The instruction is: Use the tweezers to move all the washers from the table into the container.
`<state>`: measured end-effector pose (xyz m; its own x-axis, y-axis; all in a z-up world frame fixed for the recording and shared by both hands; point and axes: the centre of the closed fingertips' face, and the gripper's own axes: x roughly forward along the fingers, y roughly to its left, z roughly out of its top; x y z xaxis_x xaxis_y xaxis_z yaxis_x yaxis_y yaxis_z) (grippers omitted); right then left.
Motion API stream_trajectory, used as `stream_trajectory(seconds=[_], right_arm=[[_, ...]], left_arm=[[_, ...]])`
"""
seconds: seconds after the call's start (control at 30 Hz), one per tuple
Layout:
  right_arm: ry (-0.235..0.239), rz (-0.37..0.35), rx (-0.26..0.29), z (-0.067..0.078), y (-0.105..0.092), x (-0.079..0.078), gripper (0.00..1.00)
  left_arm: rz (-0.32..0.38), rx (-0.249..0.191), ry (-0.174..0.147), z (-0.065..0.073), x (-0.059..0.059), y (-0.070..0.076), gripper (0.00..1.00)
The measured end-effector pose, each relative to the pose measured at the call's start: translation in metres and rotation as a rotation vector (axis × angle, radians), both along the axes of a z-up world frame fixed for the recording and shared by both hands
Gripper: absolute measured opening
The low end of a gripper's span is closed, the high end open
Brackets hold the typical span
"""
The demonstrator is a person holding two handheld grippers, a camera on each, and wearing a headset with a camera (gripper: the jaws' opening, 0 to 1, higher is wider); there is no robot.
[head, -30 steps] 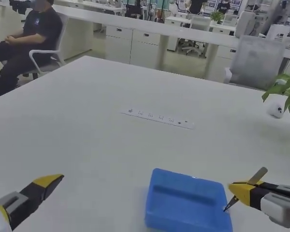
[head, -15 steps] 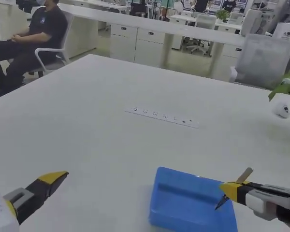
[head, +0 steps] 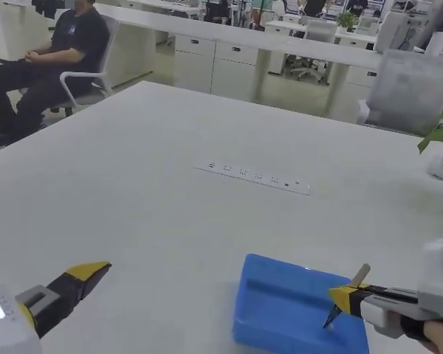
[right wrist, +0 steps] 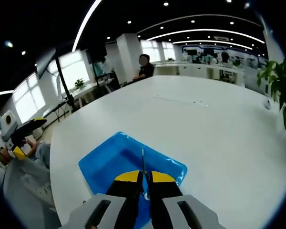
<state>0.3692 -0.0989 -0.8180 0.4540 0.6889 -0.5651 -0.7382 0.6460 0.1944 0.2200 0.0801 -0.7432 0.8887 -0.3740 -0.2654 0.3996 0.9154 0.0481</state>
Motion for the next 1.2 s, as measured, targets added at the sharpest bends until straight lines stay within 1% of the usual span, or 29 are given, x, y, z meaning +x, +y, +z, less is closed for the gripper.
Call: stream_trajectory(seconds=[0.2, 0.33, 0.43, 0.6, 0.67, 0.77, 0.83, 0.97, 1.13, 1.2], right_arm=[[0.002, 0.003, -0.002, -0.003, -0.002, -0.003, 0.03], [-0.003, 0.005, -0.009, -0.006, -0.003, -0.002, 0.03], [-0.013, 0.007, -0.008, -0.005, -0.003, 0.000, 0.04], [-0.014, 0.007, 0.005, -0.004, -0.004, 0.001, 0.04], [-0.012, 0.012, 0.011, 0.000, -0.004, 0.000, 0.03], [-0.021, 0.018, 0.017, 0.006, -0.006, -0.002, 0.03], [-0.027, 0.013, 0.032, 0.011, -0.007, -0.001, 0.03], [-0.032, 0.005, 0.062, 0.022, -0.007, -0.004, 0.03], [-0.045, 0.012, 0.075, 0.031, -0.004, -0.008, 0.03], [-0.050, 0.008, 0.093, 0.036, -0.003, -0.008, 0.03]], left_arm=[[-0.003, -0.003, 0.002, -0.001, 0.000, -0.001, 0.86], [-0.007, 0.004, 0.005, -0.002, -0.001, -0.001, 0.85], [-0.013, -0.009, -0.010, 0.001, -0.001, -0.003, 0.86], [-0.011, -0.010, -0.005, 0.001, -0.001, -0.003, 0.86], [-0.013, -0.014, -0.012, 0.002, -0.001, -0.003, 0.86], [-0.015, -0.004, -0.002, 0.000, -0.001, -0.003, 0.85], [-0.017, -0.001, -0.005, 0.001, -0.001, -0.004, 0.85], [-0.016, 0.006, 0.003, -0.001, -0.002, -0.004, 0.85], [-0.018, 0.000, 0.000, 0.000, -0.001, -0.004, 0.84], [-0.020, 0.000, 0.004, -0.001, -0.001, -0.004, 0.84]])
